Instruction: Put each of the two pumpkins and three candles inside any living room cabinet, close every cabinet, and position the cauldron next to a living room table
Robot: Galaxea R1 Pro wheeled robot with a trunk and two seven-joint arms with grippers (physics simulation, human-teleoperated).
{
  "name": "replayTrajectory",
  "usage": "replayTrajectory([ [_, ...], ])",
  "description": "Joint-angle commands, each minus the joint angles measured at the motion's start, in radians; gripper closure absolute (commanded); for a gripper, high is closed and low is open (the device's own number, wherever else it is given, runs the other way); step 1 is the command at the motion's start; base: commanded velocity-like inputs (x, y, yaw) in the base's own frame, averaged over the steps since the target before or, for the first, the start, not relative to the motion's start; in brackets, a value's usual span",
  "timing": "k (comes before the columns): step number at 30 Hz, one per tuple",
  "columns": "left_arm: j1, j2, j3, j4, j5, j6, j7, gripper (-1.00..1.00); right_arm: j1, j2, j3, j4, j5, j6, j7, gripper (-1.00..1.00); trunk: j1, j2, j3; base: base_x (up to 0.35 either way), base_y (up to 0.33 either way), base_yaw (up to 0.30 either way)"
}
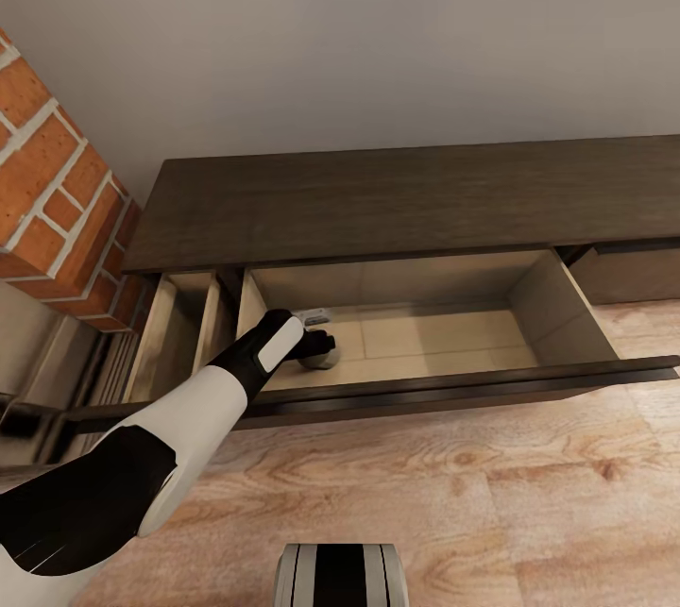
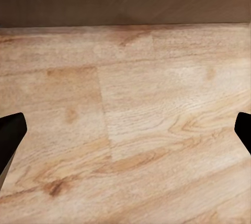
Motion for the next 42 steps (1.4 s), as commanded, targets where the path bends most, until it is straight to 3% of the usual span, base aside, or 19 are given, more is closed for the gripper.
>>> replayTrajectory([
  [1, -0.001, 0.001, -0.007, -0.001, 0.011, 0.001, 0.009, -1.00, -0.002, -0.001, 0.003, 0.000, 0.000, 0.004, 0.003, -1.00, 0.000, 0.000, -0.001, 0.000, 0.000, 0.000],
  [19, -0.001, 0.001, -0.006, -0.006, 0.011, -0.003, 0.018, -1.00, -0.002, -0.001, 0.003, 0.000, 0.000, 0.004, 0.003, -1.00, 0.000, 0.000, -0.001, 0.000, 0.000, 0.000],
  [25, 0.000, 0.001, -0.008, -0.008, 0.010, -0.079, 0.029, -1.00, -0.002, -0.001, 0.003, 0.000, 0.001, 0.004, 0.003, -1.00, 0.000, 0.000, -0.001, 0.000, 0.000, 0.000],
  [36, 0.000, 0.002, -0.010, -0.009, -0.003, -0.083, 0.047, -1.00, -0.002, -0.001, 0.003, 0.000, 0.002, 0.004, 0.003, -1.00, 0.000, 0.000, -0.001, 0.000, 0.000, 0.000],
  [42, 0.000, 0.002, -0.011, -0.010, -0.002, -0.078, 0.045, -1.00, -0.002, -0.001, 0.003, 0.000, 0.002, 0.004, 0.003, -1.00, -0.003, 0.001, 0.022, 0.000, 0.000, 0.000],
])
